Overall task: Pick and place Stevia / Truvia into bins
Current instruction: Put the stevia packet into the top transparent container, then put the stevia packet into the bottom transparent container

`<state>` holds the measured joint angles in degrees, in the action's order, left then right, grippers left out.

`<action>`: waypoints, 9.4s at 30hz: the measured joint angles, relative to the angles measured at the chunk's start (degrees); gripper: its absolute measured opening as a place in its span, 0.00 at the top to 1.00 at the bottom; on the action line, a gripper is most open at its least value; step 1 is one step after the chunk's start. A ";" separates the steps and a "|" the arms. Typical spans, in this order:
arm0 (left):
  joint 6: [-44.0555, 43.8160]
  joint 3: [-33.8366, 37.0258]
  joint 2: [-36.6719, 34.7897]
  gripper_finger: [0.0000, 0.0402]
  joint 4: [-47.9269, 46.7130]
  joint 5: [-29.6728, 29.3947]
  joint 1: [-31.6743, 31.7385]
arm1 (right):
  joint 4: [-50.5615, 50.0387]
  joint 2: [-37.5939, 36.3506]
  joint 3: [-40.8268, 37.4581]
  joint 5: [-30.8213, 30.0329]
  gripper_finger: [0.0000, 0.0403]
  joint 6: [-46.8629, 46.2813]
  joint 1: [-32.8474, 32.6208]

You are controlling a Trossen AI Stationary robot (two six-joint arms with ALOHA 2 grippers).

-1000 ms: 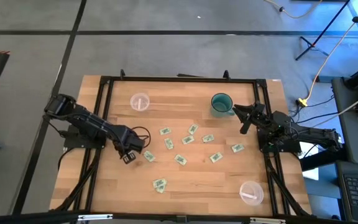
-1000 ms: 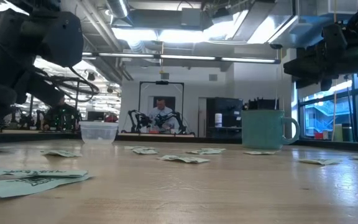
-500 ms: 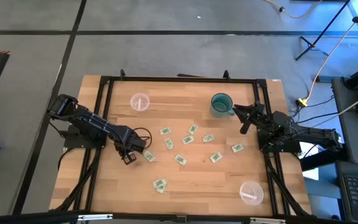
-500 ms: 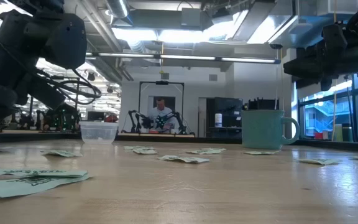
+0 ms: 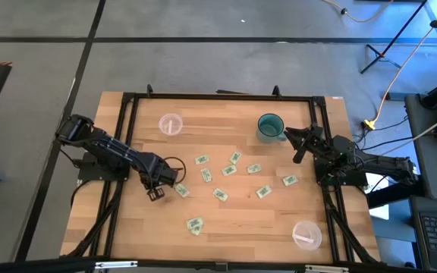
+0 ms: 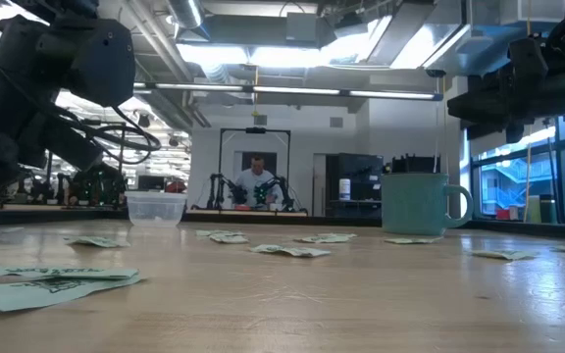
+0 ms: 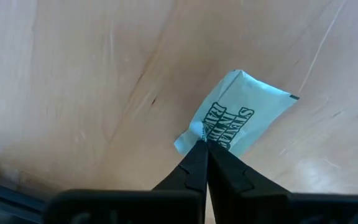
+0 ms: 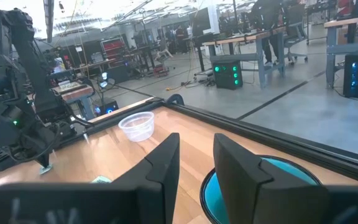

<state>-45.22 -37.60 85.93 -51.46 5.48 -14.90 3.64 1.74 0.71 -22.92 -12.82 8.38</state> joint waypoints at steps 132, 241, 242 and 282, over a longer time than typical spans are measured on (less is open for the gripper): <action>50.68 -14.34 15.97 0.95 36.19 -5.28 23.08 | -0.02 0.02 0.02 -0.02 0.75 0.00 0.02; 55.49 -4.28 -22.12 0.79 36.47 4.57 50.90 | -61.29 71.32 39.72 23.66 0.75 -64.83 -23.39; 55.50 -4.28 -22.12 0.79 36.47 4.58 50.92 | -59.87 71.05 38.63 23.03 0.75 -65.00 -23.54; 55.48 -4.28 -22.10 0.79 36.23 4.54 50.93 | -62.60 70.75 51.15 24.12 1.00 -63.87 -31.36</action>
<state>10.26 -41.89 63.83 -15.22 10.02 36.03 -58.96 72.49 51.86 1.20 -76.69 -22.98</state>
